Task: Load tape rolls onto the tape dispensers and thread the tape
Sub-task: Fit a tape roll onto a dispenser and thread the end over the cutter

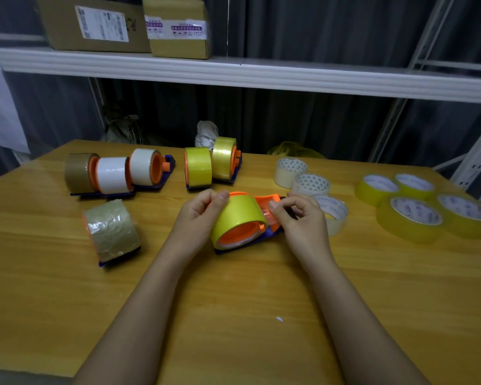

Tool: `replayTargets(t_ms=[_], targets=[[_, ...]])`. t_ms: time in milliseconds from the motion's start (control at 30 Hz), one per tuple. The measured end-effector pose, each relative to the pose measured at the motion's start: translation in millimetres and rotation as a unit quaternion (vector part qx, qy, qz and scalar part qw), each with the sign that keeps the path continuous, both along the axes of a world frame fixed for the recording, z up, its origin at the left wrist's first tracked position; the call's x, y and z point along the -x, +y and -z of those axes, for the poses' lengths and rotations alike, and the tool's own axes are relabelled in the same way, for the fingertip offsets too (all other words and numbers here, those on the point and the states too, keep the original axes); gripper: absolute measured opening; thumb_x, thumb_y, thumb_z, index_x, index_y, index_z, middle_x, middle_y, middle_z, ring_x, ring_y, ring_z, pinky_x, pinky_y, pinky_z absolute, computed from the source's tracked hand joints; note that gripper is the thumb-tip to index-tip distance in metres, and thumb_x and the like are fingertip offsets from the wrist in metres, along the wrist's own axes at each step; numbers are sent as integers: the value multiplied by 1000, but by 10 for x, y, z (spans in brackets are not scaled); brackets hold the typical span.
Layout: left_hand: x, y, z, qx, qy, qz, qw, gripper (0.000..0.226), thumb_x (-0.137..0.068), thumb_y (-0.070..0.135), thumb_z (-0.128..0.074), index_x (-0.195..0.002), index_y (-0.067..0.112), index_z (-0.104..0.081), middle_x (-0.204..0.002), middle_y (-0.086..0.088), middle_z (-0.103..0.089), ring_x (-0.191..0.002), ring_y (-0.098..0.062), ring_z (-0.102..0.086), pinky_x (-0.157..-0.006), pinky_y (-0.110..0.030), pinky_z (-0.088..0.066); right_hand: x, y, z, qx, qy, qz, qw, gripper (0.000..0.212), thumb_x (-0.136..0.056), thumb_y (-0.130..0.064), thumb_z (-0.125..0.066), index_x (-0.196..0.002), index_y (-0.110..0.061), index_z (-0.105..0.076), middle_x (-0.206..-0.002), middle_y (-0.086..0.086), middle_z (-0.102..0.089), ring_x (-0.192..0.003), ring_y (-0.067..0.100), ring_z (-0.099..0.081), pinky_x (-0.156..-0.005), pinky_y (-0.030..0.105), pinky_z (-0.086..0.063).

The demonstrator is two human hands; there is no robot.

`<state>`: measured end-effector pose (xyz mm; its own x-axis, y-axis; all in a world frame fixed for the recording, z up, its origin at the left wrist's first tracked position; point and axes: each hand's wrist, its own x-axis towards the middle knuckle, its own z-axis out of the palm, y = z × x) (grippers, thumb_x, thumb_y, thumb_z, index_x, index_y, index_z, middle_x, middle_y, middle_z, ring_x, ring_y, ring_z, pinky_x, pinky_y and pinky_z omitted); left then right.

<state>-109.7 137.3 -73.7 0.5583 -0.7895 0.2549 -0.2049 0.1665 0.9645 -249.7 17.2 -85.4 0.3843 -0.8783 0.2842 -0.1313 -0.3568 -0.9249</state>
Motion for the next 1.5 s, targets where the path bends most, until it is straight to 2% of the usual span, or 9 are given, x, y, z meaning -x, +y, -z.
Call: replayTargets(t_ms=[300,433,567,700,800,1033,1200,1333,1500], targets=[[8,-18,58,11,-33,3,999,22,-90,42,-40,-76,29,-51,-73,5,-51,-70,-15,-50,-62,-35,-39,20,31,9,71,58,35,995,12,-88,-34,-67,-80,-26,-62,-117,-13,-41,-90,-15,-44,-79,17,-35],[22,-40,59,22,-41,-23,999,28,-93,46,-46,-74,25,-50,-69,6,-51,-65,-12,-52,-59,-34,-39,10,40,6,81,68,30,994,14,-89,-34,-66,-81,-24,-62,-115,-12,-40,-86,-21,-42,-67,8,-32],[40,-35,55,2,-57,-26,998,41,-75,59,-68,-76,21,-51,-73,7,-58,-66,-2,-61,-54,-22,-48,17,47,-8,92,62,32,993,13,-89,-33,-66,-79,-26,-60,-115,-11,-39,-89,-28,-40,-66,1,-33],[-1,-7,54,20,-49,2,999,25,-84,46,-58,-81,21,-58,-78,-2,-59,-77,-20,-60,-67,-43,-49,20,42,-29,82,36,45,995,17,-89,-31,-66,-75,-29,-57,-115,-9,-40,-94,-5,-49,-67,-1,-33],[-7,-12,50,42,-72,15,996,20,-90,38,-49,-77,26,-57,-73,6,-51,-71,-9,-50,-65,-31,-38,27,19,-31,69,17,54,996,17,-89,-31,-66,-75,-26,-58,-114,-7,-43,-98,9,-53,-71,4,-35],[15,-36,65,12,-64,-30,997,38,-78,52,-63,-76,17,-49,-72,5,-59,-63,-3,-61,-54,-21,-46,-11,26,-1,66,-6,27,997,17,-89,-28,-66,-75,-26,-58,-112,-8,-43,-106,9,-52,-76,2,-37],[-36,-27,75,26,-40,-15,999,30,-85,47,-62,-80,18,-56,-77,3,-61,-73,-11,-62,-63,-30,-47,26,-43,-7,18,-42,29,999,17,-92,-21,-62,-77,-25,-55,-120,-2,-45,-98,5,-54,-84,25,-49],[-79,-17,72,50,-52,-5,997,26,-88,38,-49,-85,14,-58,-76,9,-55,-73,-6,-53,-62,-21,-40,67,-73,-68,-33,-106,14,994,16,-93,-20,-61,-78,-22,-55,-126,8,-49,-98,8,-58,-74,18,-53],[-55,-32,67,54,-50,-4,997,31,-89,41,-53,-81,11,-52,-75,-3,-52,-69,-12,-54,-58,-23,-40,67,-39,-81,-69,-132,-15,989,16,-92,-18,-63,-76,-19,-58,-124,6,-52,-95,6,-60,-74,17,-54]])
